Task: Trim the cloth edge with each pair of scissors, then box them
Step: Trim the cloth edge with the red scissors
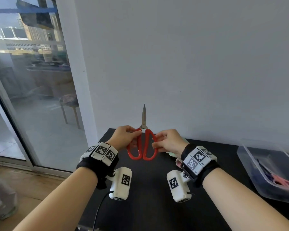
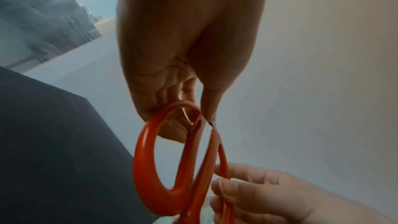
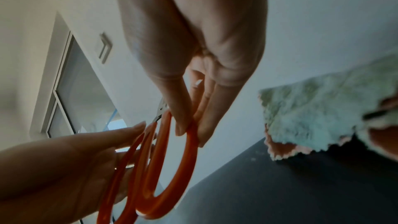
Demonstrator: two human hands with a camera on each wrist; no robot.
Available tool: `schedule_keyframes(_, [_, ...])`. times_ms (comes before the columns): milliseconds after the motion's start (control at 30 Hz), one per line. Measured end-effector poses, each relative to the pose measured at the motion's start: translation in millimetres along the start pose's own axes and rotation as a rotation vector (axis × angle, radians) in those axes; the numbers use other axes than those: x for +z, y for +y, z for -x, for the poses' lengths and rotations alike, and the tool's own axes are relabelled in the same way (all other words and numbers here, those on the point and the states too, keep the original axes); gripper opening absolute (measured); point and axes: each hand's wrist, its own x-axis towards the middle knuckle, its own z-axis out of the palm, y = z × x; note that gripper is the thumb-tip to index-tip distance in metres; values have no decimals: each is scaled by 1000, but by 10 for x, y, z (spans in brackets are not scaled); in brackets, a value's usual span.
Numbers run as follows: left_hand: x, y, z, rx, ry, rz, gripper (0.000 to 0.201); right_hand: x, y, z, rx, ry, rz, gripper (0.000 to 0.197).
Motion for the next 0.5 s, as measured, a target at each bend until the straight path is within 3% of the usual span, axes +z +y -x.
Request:
schedule_keyframes(133, [323, 147, -16, 93, -55, 5, 8, -359, 24, 158, -45, 28, -25, 26])
schedule_keyframes(267, [601, 221, -81, 113, -81, 111, 14, -623, 83, 219, -97, 48, 19, 30])
schedule_keyframes(500, [866, 296, -264, 153, -91, 135, 15, -859, 101, 124, -191, 80, 34, 20])
